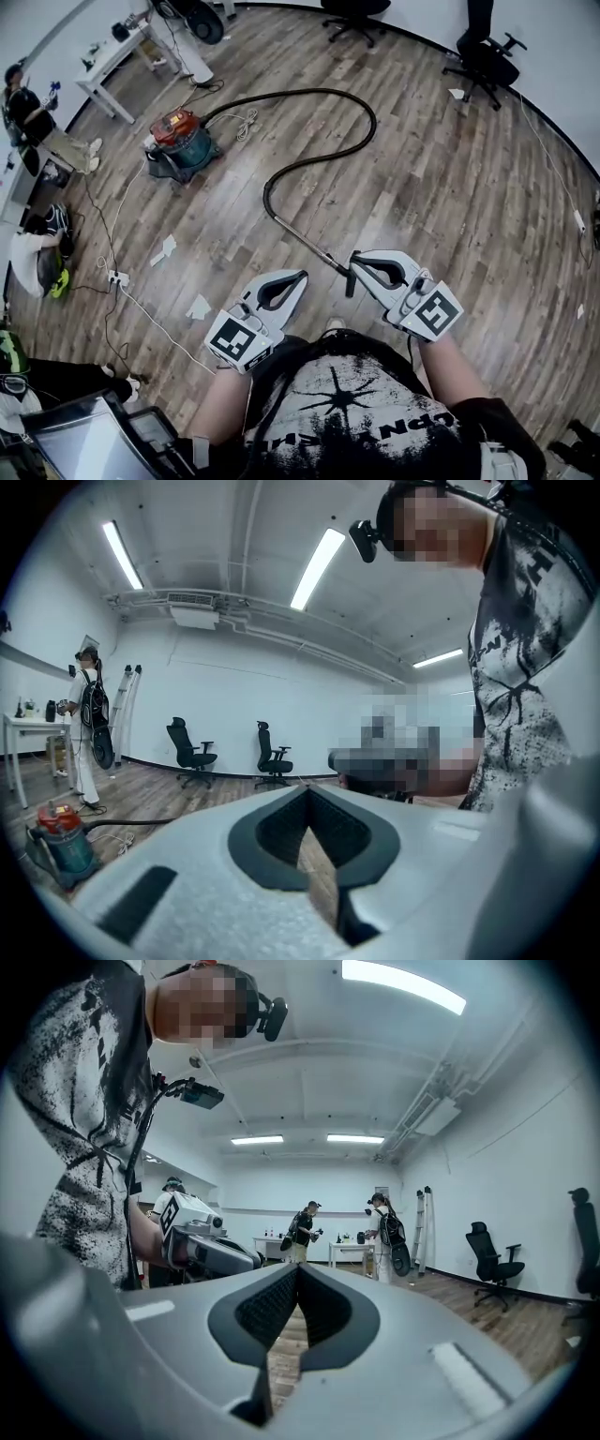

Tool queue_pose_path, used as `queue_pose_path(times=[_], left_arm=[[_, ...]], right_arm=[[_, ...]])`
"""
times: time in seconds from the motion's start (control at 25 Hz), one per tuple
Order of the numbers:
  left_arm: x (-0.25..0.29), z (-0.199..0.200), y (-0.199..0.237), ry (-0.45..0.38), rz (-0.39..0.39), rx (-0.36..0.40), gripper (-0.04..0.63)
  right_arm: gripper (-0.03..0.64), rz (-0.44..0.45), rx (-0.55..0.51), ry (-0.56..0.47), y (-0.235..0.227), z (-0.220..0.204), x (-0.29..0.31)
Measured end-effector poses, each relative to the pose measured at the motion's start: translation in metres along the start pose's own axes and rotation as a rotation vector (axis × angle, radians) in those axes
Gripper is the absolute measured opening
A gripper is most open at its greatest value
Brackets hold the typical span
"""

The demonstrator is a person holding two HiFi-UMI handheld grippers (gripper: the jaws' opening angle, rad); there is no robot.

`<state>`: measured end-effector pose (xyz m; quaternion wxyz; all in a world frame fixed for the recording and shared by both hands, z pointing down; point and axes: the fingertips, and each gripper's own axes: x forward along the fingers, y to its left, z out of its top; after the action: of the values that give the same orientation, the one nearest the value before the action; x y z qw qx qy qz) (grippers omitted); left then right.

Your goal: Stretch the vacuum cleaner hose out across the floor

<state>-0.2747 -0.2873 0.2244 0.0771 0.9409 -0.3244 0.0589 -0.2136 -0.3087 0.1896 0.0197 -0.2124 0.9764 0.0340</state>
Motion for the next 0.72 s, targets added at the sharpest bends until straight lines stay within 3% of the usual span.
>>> queue_pose_path(times=[0.16,0.4,0.72], left_arm=[[0.012,0.003,0.018,0.031,0.009,-0.005,0.0],[0.021,-0.006,0.053,0.009,0.015,-0.056,0.0],[0.02,-0.021,0.15,0.027,-0.049,-0.073,0.0]], right_arm=[[0.008,0.008,0.044,-0.005,-0.018,0.001,0.015],[0.008,0.029,0.069,0.03,-0.035,-0.023,0.041],[0.008,-0.046,0.067,0.088,-0.072,-0.059,0.119]])
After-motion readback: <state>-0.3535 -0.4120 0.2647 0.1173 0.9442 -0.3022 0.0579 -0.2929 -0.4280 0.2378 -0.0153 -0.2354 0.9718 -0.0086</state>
